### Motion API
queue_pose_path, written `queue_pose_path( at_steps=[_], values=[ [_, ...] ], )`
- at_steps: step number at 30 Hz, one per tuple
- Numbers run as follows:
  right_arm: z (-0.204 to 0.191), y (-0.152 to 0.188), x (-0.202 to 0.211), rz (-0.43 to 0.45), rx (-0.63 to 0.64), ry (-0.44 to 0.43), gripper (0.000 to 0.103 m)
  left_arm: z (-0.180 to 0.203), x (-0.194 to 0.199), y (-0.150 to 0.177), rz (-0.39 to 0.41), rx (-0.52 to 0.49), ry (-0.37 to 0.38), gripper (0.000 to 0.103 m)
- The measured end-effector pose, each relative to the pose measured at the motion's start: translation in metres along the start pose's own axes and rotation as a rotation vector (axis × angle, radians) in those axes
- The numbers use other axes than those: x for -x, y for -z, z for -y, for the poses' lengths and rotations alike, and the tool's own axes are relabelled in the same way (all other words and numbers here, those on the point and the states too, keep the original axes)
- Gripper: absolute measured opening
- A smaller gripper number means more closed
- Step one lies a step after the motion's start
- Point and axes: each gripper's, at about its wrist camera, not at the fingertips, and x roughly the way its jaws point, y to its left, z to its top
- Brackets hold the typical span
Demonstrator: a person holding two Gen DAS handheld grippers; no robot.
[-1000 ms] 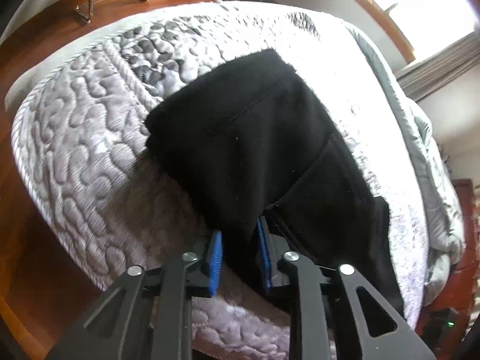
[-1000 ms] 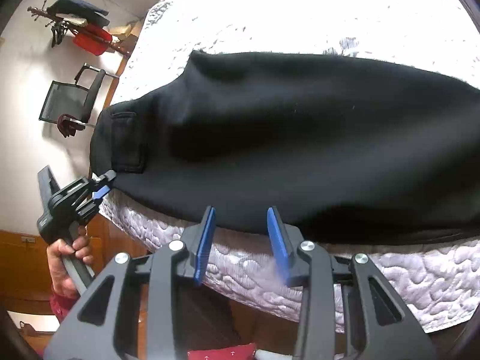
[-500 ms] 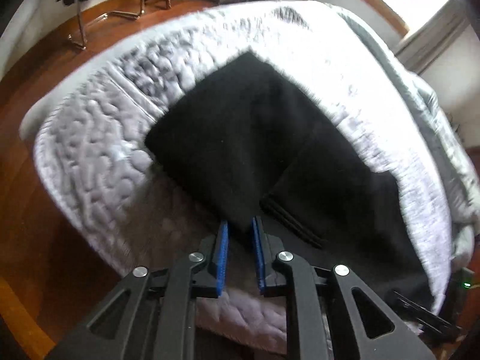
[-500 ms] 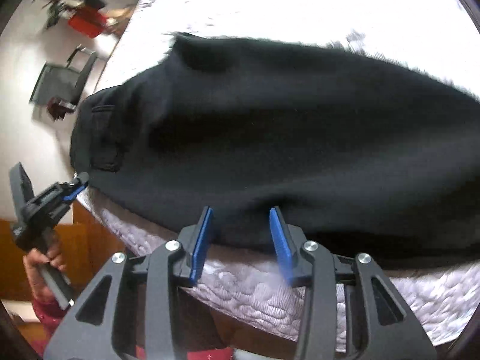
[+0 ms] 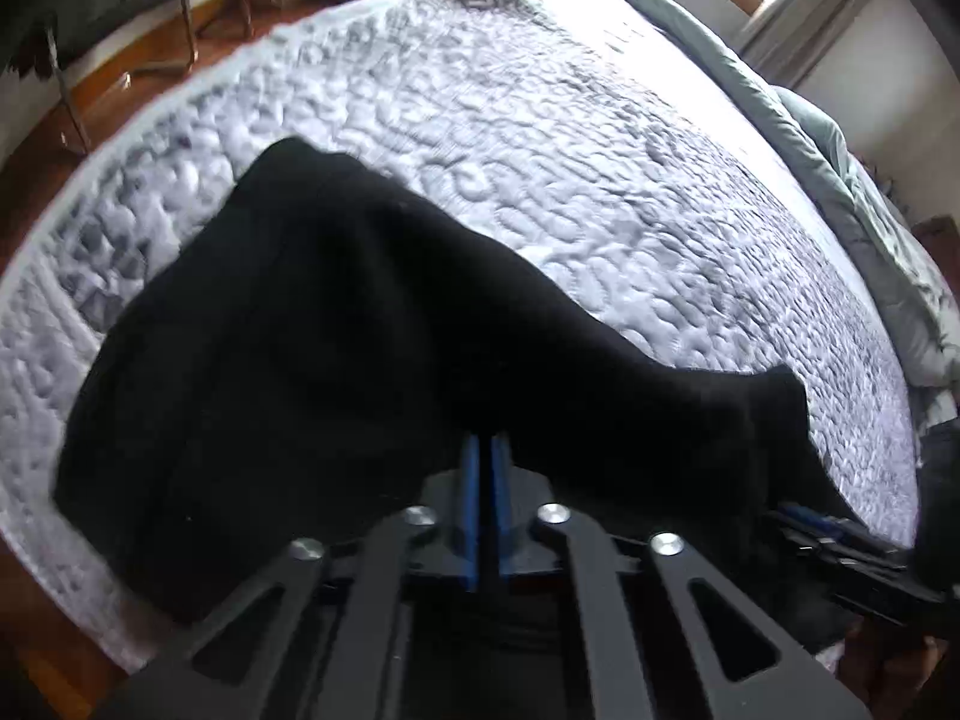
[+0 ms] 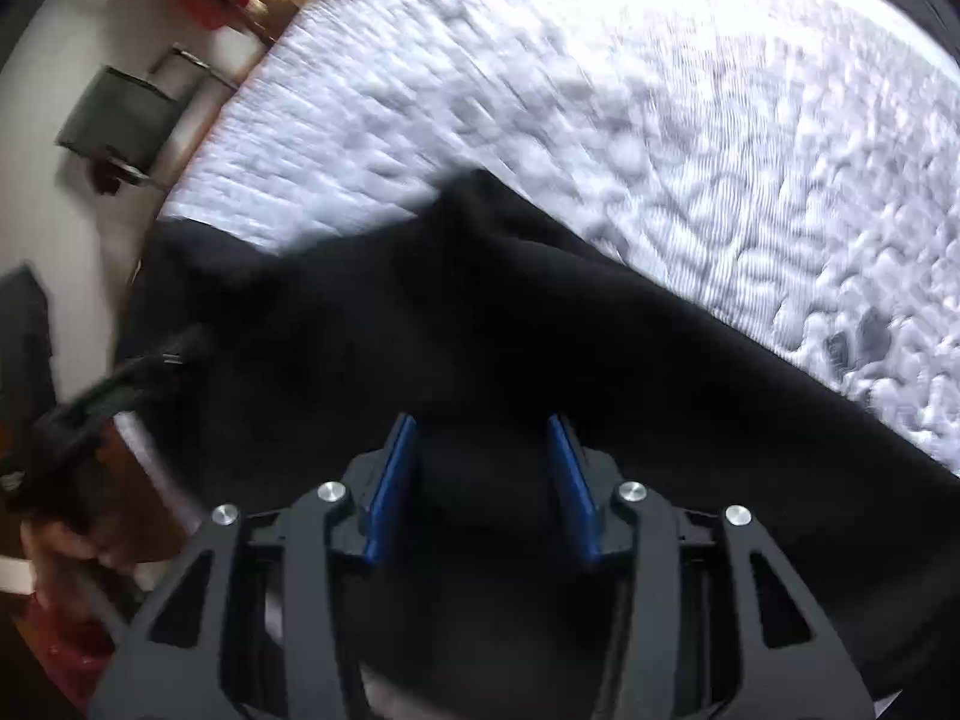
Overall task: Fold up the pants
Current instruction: 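Grasp the folded pants with both tools and fold them over again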
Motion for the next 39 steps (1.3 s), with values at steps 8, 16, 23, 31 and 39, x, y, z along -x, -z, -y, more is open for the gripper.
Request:
queue_pose_path(
  at_steps=[8,16,23,31,39],
  values=[
    [0.000,0.000,0.038,0.074,0.038,-0.078,0.053,0.013,0.026,0.004,0.046,-0.019,0.009,0.008],
    [0.046,0.068,0.073,0.185,-0.093,0.054,0.055,0.036,0.013,0.040,0.040,-0.087,-0.009,0.011],
    [0.131,0.111,0.055,0.129,-0.232,0.130,0.049,0.071,-0.002,0.062,0.064,-0.229,-0.082,0.029],
    [0.198,0.158,0.134,0.313,-0.408,0.007,0.059,0.098,0.017,0.071,0.071,-0.220,-0.069,0.030],
    [0.333,0.254,0.190,0.313,-0.743,0.171,0.061,0.214,-0.009,0.120,-0.033,-0.440,0.117,0.034]
  ],
)
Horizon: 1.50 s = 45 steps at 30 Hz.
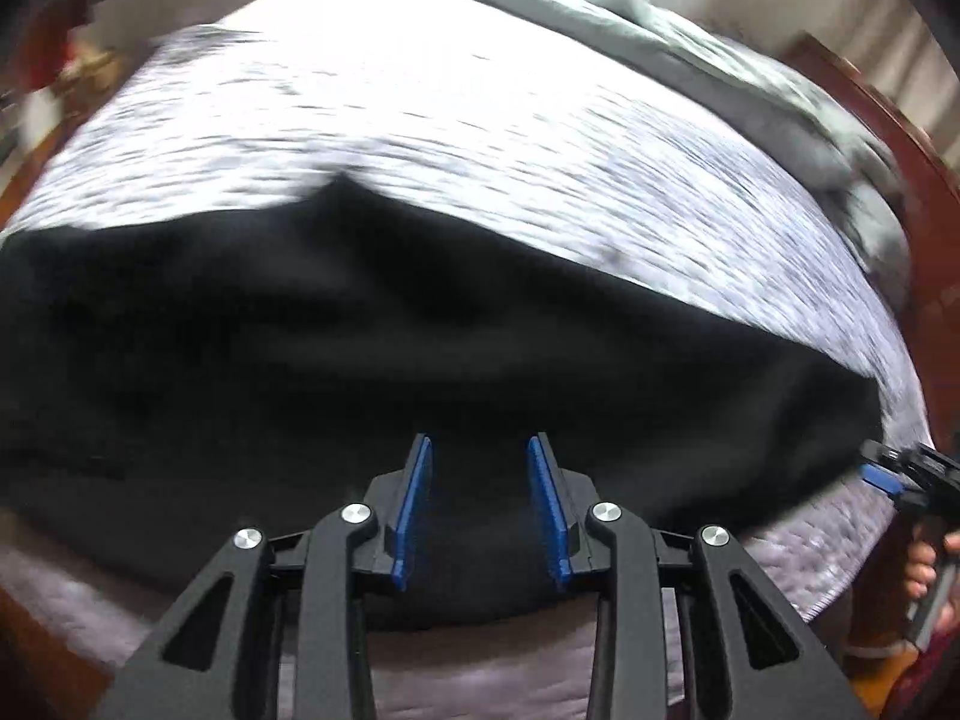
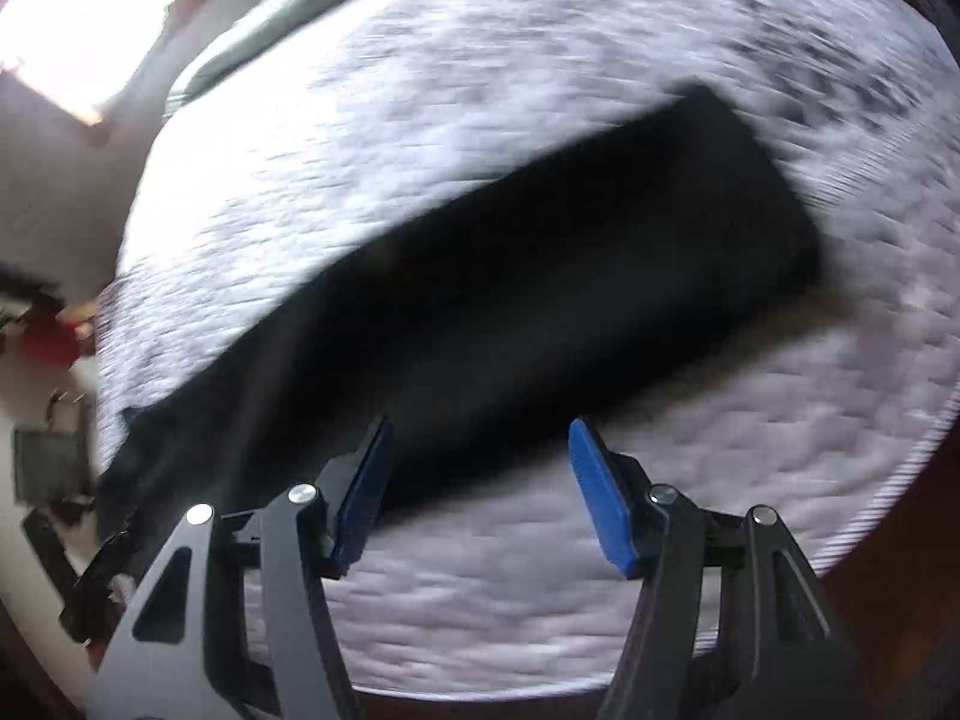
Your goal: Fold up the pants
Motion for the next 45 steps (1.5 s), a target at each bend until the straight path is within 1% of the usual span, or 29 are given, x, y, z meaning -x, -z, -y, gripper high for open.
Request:
queue_pose_path(
  at_steps=[2,4,5,7,8,10,12,14,16,19,20,21,23,24,26,27,29,30,31,32,33,35,36,37,38,39,41,43,45],
  values=[
    [0.025,-0.004,-0.001,0.000,-0.051,0.015,0.061,0.026,-0.017,0.000,-0.025,-0.033,0.030,0.034],
    [0.042,-0.009,-0.004,0.004,-0.090,0.017,0.062,0.046,-0.038,0.004,-0.088,-0.044,0.072,0.034],
    [0.052,-0.014,-0.006,0.018,-0.116,0.003,0.063,0.050,-0.045,0.007,-0.106,-0.044,0.071,0.038],
    [0.068,-0.022,-0.013,0.026,-0.161,-0.022,0.065,0.053,-0.051,0.010,-0.078,-0.078,0.035,0.039],
    [0.074,-0.026,-0.017,0.035,-0.183,-0.042,0.065,0.053,-0.050,0.012,-0.076,-0.083,0.036,0.039],
    [0.084,-0.033,-0.025,0.051,-0.213,-0.076,0.067,0.045,-0.046,0.012,-0.079,-0.055,0.068,0.039],
    [0.091,-0.040,-0.028,0.087,-0.235,-0.142,0.067,0.040,-0.042,0.009,-0.082,-0.011,0.078,0.039],
    [0.099,-0.047,-0.026,0.105,-0.232,-0.157,0.054,0.033,-0.037,0.010,-0.078,0.004,0.050,0.039],
    [0.101,-0.051,-0.023,0.123,-0.205,-0.180,0.013,0.033,-0.033,0.009,-0.061,-0.018,0.005,0.040],
    [0.103,-0.061,-0.004,0.157,-0.187,-0.309,0.010,0.034,-0.032,0.003,-0.050,-0.037,-0.029,0.041],
    [0.100,-0.066,0.015,0.201,-0.152,-0.344,0.010,0.035,-0.030,0.001,-0.040,-0.038,-0.033,0.041],
    [0.096,-0.066,0.026,0.224,-0.140,-0.368,0.009,0.034,-0.028,-0.001,-0.032,-0.041,-0.035,0.042],
    [0.096,-0.067,0.057,0.293,-0.139,-0.457,0.009,0.035,-0.027,-0.002,-0.022,-0.064,-0.059,0.045],
    [0.089,-0.071,0.063,0.303,-0.143,-0.453,0.009,0.034,-0.031,-0.003,-0.026,-0.070,-0.075,0.046],
    [0.098,-0.070,0.060,0.279,-0.150,-0.364,0.009,0.027,-0.044,-0.002,-0.056,-0.056,-0.076,0.046],
    [0.103,-0.070,0.048,0.241,-0.154,-0.325,0.009,0.024,-0.050,-0.001,-0.061,-0.057,-0.076,0.046],
    [0.115,-0.068,0.002,0.114,-0.201,-0.210,0.009,0.024,-0.055,0.001,-0.047,-0.084,-0.086,0.047],
    [0.120,-0.065,-0.013,0.084,-0.216,-0.165,0.009,0.026,-0.054,0.001,-0.047,-0.093,-0.094,0.047],
    [0.126,-0.062,-0.024,0.069,-0.234,-0.160,0.009,0.027,-0.052,0.000,-0.051,-0.093,-0.095,0.046],
    [0.129,-0.059,-0.028,0.079,-0.261,-0.181,0.009,0.027,-0.047,-0.001,-0.058,-0.081,-0.092,0.046],
    [0.131,-0.058,-0.026,0.090,-0.286,-0.200,0.009,0.026,-0.041,-0.001,-0.064,-0.064,-0.086,0.046],
    [0.124,-0.058,-0.017,0.111,-0.264,-0.192,0.009,0.024,-0.031,0.001,-0.048,-0.053,-0.091,0.046],
    [0.125,-0.058,-0.010,0.123,-0.244,-0.183,0.009,0.024,-0.029,0.002,-0.030,-0.073,-0.108,0.047],
    [0.124,-0.058,-0.007,0.131,-0.229,-0.171,0.009,0.023,-0.032,0.004,-0.014,-0.111,-0.151,0.047],
    [0.122,-0.059,-0.011,0.120,-0.225,-0.146,0.010,0.019,-0.042,0.006,-0.034,-0.118,-0.176,0.048],
    [0.121,-0.061,-0.020,0.091,-0.238,-0.120,0.010,0.011,-0.050,0.008,-0.030,-0.101,-0.152,0.049],
    [0.117,-0.064,-0.026,0.084,-0.275,-0.116,0.010,0.010,-0.045,0.006,-0.025,-0.073,-0.131,0.049],
    [0.104,-0.066,-0.011,0.131,-0.252,-0.119,0.010,0.009,-0.037,0.001,-0.035,-0.054,-0.091,0.049],
    [0.080,-0.066,0.016,0.183,-0.201,-0.138,0.010,-0.001,-0.024,0.000,-0.033,0.002,-0.040,0.050]
  ],
)
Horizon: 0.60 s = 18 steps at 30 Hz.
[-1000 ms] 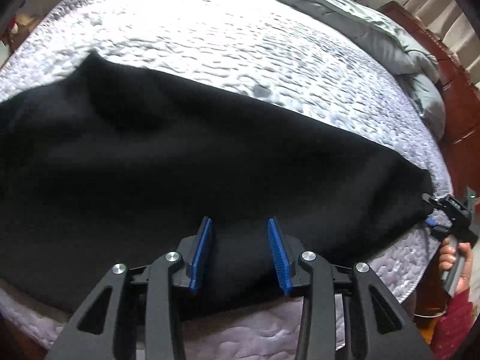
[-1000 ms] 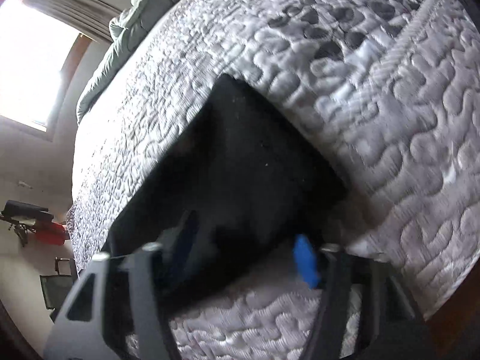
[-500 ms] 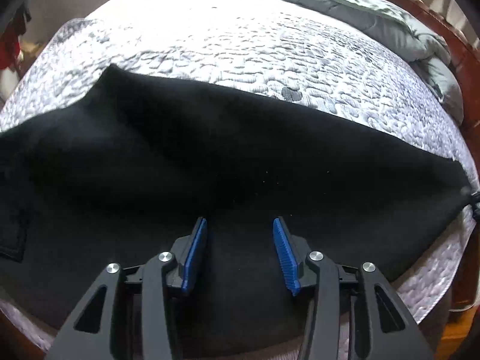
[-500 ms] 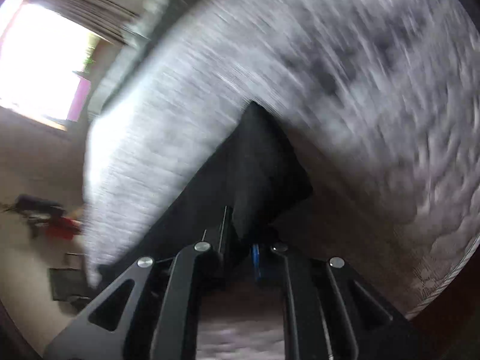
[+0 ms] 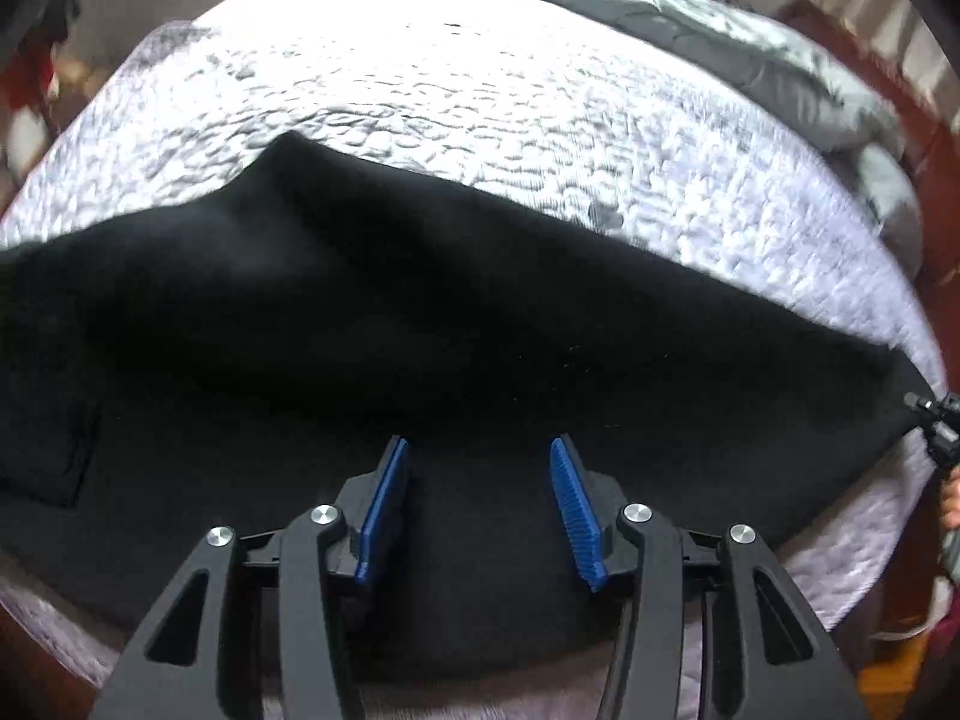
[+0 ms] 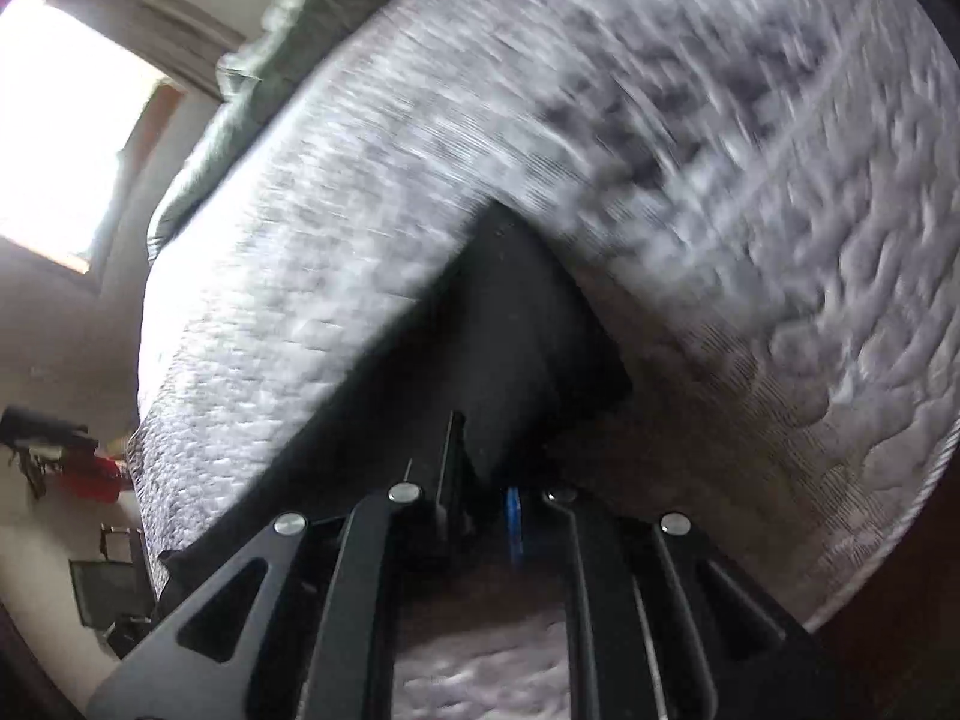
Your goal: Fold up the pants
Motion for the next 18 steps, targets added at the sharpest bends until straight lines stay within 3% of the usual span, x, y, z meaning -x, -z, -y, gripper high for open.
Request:
queue_pose_path(
  at_steps=[3,7,14,18],
  values=[
    [-0.046,0.005,0.029,0.053,0.087,-0.066,0.010,-0.015,0.013,0.001,0.017,0.028,0.007,0.059],
    [-0.125,0.029,0.055,0.093,0.307,-0.071,0.010,-0.038,0.023,0.009,0.022,0.105,0.019,0.064],
    [-0.229,0.095,0.029,0.039,0.550,-0.068,0.010,-0.072,0.043,0.013,0.064,0.153,-0.002,0.064],
    [-0.253,0.124,0.005,-0.028,0.582,-0.079,0.010,-0.089,0.045,0.010,0.062,0.180,-0.035,0.064]
  ],
)
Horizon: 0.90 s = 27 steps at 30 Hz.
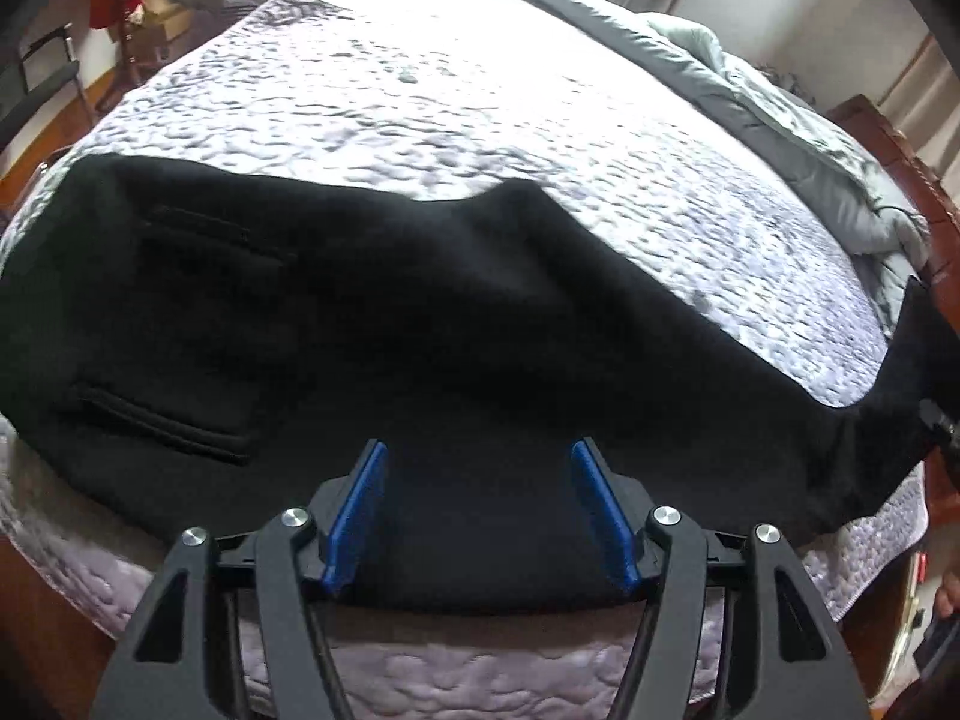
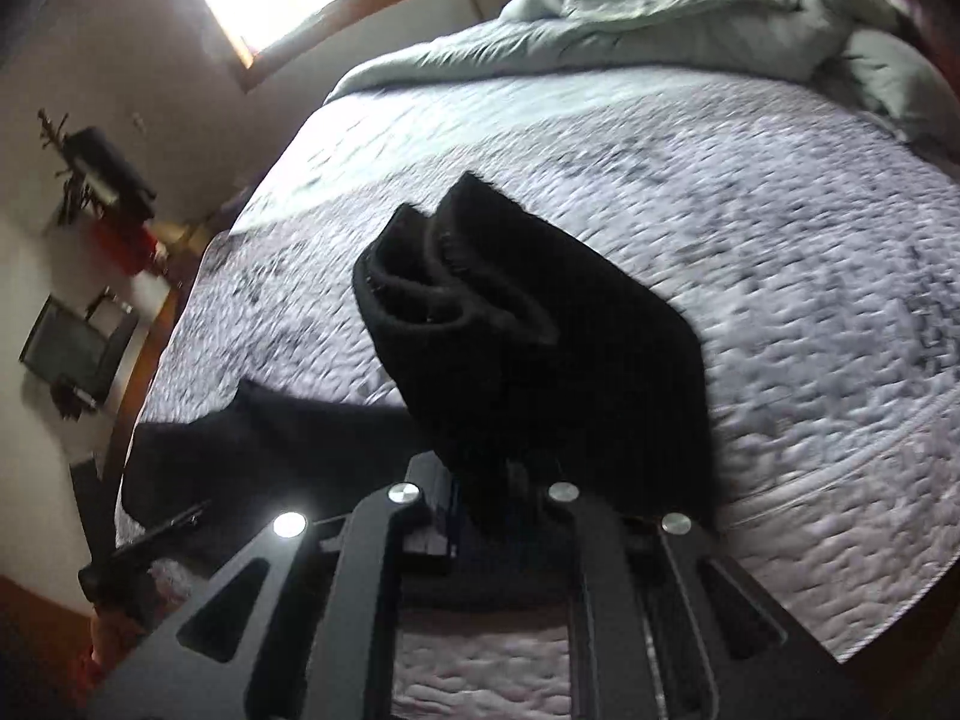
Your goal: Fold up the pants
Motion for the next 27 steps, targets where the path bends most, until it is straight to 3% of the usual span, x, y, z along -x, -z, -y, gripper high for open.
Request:
queue_pose_path(
  at_steps=[12,17,19,21,25,27],
  values=[
    [-0.116,0.039,-0.064,-0.150,0.198,-0.104,0.010,-0.029,-0.004,0.002,-0.025,0.076,0.012,0.064],
    [-0.140,0.067,-0.107,-0.263,0.273,-0.047,0.012,-0.031,-0.003,0.002,-0.038,0.096,0.036,0.064],
    [-0.141,0.079,-0.120,-0.322,0.282,-0.066,0.028,-0.029,-0.003,0.002,-0.046,0.097,0.051,0.064],
    [-0.139,0.086,-0.118,-0.344,0.272,-0.138,0.045,-0.026,-0.003,0.002,-0.056,0.098,0.075,0.064],
    [-0.121,0.085,-0.097,-0.365,0.191,-0.340,0.055,-0.006,-0.008,0.001,-0.100,0.093,0.159,0.064],
    [-0.099,0.077,-0.079,-0.331,0.117,-0.372,0.056,0.006,-0.015,0.002,-0.140,0.084,0.211,0.067]
  ],
)
